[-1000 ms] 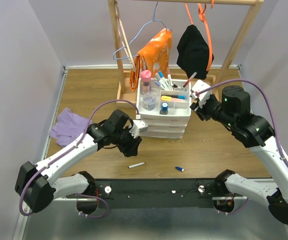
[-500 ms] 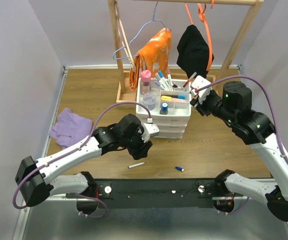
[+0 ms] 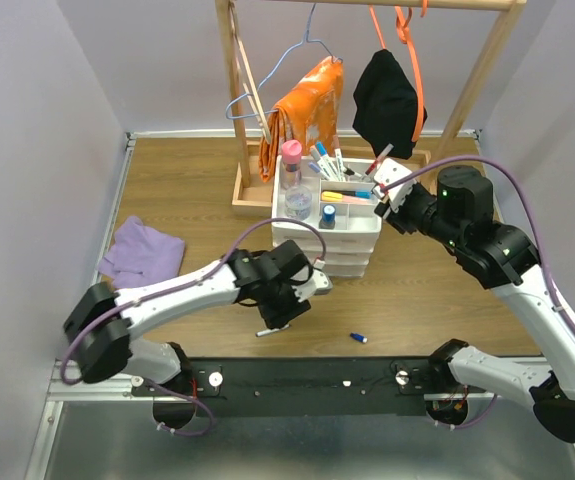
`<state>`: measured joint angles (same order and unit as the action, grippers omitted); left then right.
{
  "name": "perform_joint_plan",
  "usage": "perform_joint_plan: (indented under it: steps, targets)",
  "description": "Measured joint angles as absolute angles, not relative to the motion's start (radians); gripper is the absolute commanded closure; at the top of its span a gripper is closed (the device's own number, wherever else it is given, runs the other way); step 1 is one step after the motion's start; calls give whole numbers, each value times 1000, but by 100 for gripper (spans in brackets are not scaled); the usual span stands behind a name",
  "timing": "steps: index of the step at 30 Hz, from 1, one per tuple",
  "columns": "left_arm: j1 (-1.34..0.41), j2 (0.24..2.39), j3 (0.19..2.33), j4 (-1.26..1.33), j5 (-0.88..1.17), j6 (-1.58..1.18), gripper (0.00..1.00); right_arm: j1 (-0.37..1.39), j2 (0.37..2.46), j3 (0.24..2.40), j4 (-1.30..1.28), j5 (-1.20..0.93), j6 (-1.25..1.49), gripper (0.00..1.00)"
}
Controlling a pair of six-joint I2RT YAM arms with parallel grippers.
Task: Sort the stationery into containers
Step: Pick up the pen from the center of the board.
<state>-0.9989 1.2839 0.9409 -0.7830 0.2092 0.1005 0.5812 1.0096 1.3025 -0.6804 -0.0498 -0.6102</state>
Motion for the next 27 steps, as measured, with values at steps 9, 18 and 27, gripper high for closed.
perform_joint_plan:
  steps: [9,18,27]
  targets:
    - [-1055,1621,1011,-827,152,88,50,581,1024,1303,-656,-49,-617,50]
    - [-1074,1670,1019,-855,81,90,55,581,995,1286,-633,-50,-619,50]
    - [-1097,1717,1023,-855,15,109,84,581,979,1260,-619,-48,-619,50]
